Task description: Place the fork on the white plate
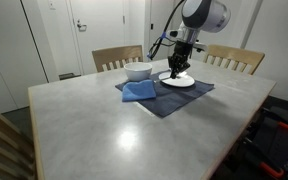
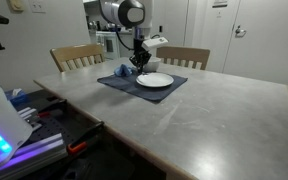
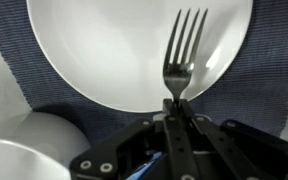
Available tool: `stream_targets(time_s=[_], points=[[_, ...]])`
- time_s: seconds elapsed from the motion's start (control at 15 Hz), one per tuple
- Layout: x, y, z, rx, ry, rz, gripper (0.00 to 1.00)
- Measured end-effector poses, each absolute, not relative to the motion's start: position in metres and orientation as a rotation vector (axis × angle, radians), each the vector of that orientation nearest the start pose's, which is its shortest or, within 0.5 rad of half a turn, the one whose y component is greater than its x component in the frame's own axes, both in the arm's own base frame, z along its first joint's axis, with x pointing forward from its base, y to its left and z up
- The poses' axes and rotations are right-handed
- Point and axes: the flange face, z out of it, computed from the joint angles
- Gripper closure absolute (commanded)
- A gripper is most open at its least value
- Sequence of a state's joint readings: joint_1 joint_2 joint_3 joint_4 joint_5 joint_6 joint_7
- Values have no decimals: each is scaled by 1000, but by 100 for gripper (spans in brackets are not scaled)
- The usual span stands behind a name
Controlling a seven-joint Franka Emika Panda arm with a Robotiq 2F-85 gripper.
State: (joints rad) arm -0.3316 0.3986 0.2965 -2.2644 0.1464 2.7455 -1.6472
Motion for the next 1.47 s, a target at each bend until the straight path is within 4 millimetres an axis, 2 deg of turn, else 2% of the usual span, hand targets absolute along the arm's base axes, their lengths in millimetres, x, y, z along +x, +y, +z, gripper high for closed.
stream_targets(time_s=[0.2, 0.33, 0.6, 1.0, 1.47], points=[[557, -30, 204, -2330, -2016, -326, 98], [558, -31, 200, -2341, -1976, -341, 98], [555, -34, 187, -2363, -1892, -349, 98], [551, -47, 181, -2388, -1804, -394, 98], [543, -49, 172, -2385, -1744, -409, 98]])
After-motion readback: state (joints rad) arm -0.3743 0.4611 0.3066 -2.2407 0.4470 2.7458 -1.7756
